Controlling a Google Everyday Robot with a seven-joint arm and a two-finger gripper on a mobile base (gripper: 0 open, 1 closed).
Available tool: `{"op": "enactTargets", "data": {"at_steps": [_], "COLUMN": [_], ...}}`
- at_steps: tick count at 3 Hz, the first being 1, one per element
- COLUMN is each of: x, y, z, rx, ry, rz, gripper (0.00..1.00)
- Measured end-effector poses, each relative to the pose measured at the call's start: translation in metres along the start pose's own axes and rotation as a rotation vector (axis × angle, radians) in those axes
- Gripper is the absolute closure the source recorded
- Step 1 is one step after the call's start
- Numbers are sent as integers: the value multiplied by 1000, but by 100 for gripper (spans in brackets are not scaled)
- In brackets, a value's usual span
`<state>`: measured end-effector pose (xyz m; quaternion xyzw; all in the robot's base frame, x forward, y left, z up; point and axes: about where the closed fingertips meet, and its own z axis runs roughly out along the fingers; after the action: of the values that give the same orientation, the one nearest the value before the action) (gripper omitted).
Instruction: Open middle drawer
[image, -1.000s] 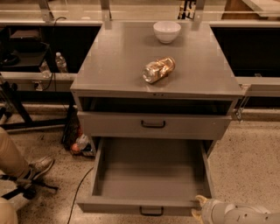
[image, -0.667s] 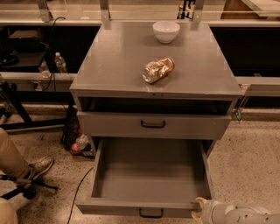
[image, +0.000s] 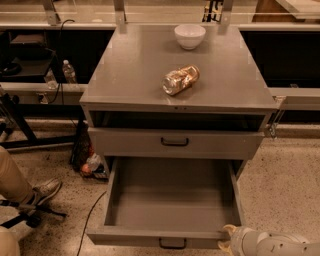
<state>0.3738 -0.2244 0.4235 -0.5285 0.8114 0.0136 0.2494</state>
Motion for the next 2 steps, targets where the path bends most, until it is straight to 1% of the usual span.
{"op": "enactTargets", "data": {"at_steps": [1,2], "x": [-5,-6], "y": [-7,-14], "z": [-9,-18], "rx": [22,45], "ry": [-22,-38], "rz": [16,28], "gripper": [4,0]}}
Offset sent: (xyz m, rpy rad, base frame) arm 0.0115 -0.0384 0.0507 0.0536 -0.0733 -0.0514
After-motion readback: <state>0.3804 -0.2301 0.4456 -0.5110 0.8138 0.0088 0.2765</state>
